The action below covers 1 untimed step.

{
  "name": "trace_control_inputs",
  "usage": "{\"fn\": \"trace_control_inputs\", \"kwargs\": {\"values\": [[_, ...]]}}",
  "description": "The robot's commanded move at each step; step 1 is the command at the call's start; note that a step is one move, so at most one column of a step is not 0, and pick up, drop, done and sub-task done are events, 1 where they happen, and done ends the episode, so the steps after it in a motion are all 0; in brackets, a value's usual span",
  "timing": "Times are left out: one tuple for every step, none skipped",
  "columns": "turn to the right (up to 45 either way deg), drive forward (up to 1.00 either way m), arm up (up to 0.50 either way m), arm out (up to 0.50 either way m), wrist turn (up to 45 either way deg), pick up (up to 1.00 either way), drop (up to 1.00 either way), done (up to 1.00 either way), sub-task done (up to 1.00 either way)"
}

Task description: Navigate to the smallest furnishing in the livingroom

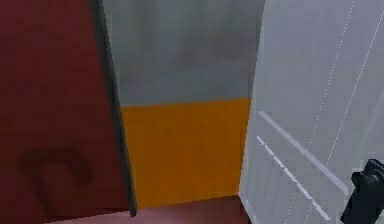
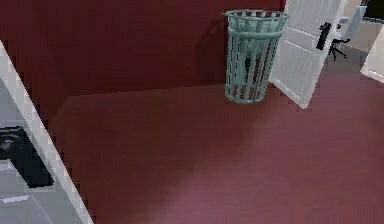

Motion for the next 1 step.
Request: {"fn": "trace_control_inputs", "kwargs": {"values": [[0.0, 1.00, 0.00, 0.00, 0.0, 0.00, 0.00, 0.00, 0.00]]}}
